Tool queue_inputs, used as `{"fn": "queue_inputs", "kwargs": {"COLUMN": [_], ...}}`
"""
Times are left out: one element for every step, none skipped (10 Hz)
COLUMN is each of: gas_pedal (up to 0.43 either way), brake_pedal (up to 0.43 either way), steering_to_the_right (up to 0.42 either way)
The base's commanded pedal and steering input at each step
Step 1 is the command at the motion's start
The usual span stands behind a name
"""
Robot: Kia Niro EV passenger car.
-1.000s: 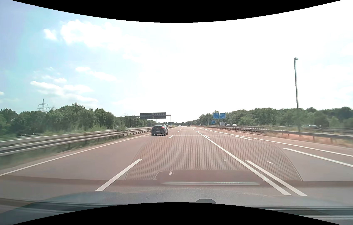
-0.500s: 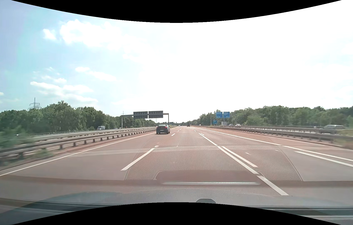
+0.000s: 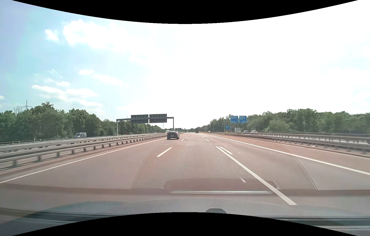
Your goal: Follow the waypoints while adhering to traffic rules and regulations
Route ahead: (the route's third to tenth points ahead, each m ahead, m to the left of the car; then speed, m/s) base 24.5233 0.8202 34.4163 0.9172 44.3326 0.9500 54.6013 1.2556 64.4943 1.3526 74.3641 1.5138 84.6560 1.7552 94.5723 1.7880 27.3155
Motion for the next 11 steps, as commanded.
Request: {"fn": "queue_inputs", "kwargs": {"gas_pedal": [0.228, 0.228, 0.228, 0.228, 0.228, 0.228, 0.228, 0.228, 0.228, 0.228, 0.228], "brake_pedal": [0.000, 0.000, 0.000, 0.000, 0.000, 0.000, 0.000, 0.000, 0.000, 0.000, 0.000], "steering_to_the_right": [-0.006, -0.006, -0.006, -0.007, -0.007, -0.006, -0.006, -0.006, -0.006, -0.006, -0.006]}}
